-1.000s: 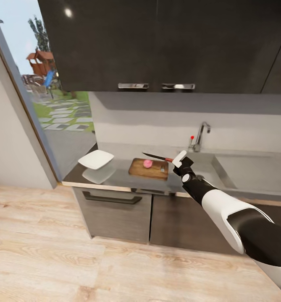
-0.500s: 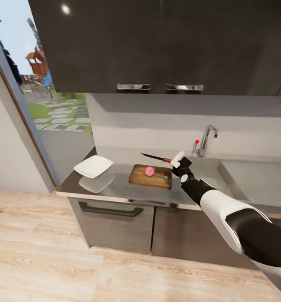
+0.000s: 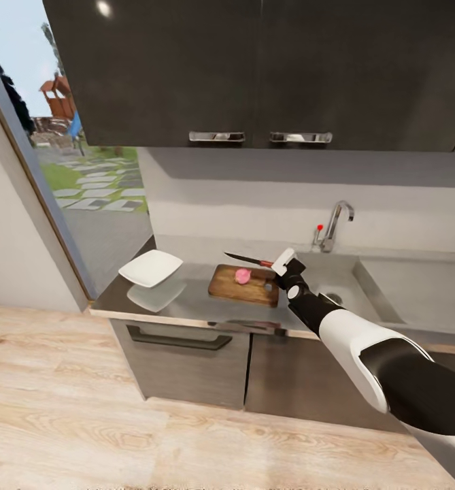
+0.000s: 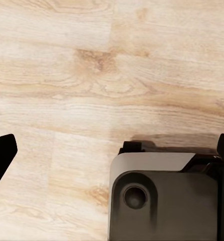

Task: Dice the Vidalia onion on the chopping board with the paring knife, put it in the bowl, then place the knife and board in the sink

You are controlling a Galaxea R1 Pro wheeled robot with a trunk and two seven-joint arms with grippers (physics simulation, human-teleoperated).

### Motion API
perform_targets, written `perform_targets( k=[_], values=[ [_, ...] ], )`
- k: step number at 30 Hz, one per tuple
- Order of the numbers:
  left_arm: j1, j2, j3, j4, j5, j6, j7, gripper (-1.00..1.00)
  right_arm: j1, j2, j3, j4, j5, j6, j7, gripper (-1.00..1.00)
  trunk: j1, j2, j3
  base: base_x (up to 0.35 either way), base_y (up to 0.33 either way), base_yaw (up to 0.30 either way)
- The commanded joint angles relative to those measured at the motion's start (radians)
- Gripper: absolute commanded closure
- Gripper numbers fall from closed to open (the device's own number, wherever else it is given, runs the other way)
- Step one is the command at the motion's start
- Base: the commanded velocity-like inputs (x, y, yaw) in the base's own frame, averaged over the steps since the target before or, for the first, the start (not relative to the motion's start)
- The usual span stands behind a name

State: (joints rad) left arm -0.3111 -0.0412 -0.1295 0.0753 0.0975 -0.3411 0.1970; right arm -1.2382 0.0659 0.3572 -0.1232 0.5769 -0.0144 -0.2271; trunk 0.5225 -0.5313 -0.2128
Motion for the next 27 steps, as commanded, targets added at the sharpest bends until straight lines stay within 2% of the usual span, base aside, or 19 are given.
perform_targets(
  k=[1, 8, 16, 27],
  values=[
    [-0.002, -0.001, -0.009, 0.004, 0.010, -0.007, 0.001, -1.00, -0.001, 0.000, -0.001, 0.002, 0.008, -0.002, -0.005, 1.00, 0.000, -0.002, -0.003, 0.000, 0.000, 0.000],
    [-0.002, -0.002, -0.009, 0.004, 0.010, -0.007, 0.001, -1.00, -0.001, 0.001, -0.001, 0.002, 0.009, -0.003, -0.004, 1.00, 0.000, -0.002, -0.011, 0.000, 0.000, 0.000],
    [-0.002, -0.005, -0.009, 0.004, 0.010, -0.007, 0.001, -1.00, 0.003, 0.023, -0.001, 0.026, 0.010, -0.003, -0.003, 1.00, 0.000, -0.002, -0.012, 0.000, 0.000, 0.000],
    [-0.002, -0.006, -0.009, 0.004, 0.010, -0.007, 0.001, -1.00, 0.005, 0.023, -0.001, 0.029, 0.011, -0.003, -0.002, 1.00, 0.000, -0.002, -0.012, 0.000, 0.000, 0.000]
  ],
)
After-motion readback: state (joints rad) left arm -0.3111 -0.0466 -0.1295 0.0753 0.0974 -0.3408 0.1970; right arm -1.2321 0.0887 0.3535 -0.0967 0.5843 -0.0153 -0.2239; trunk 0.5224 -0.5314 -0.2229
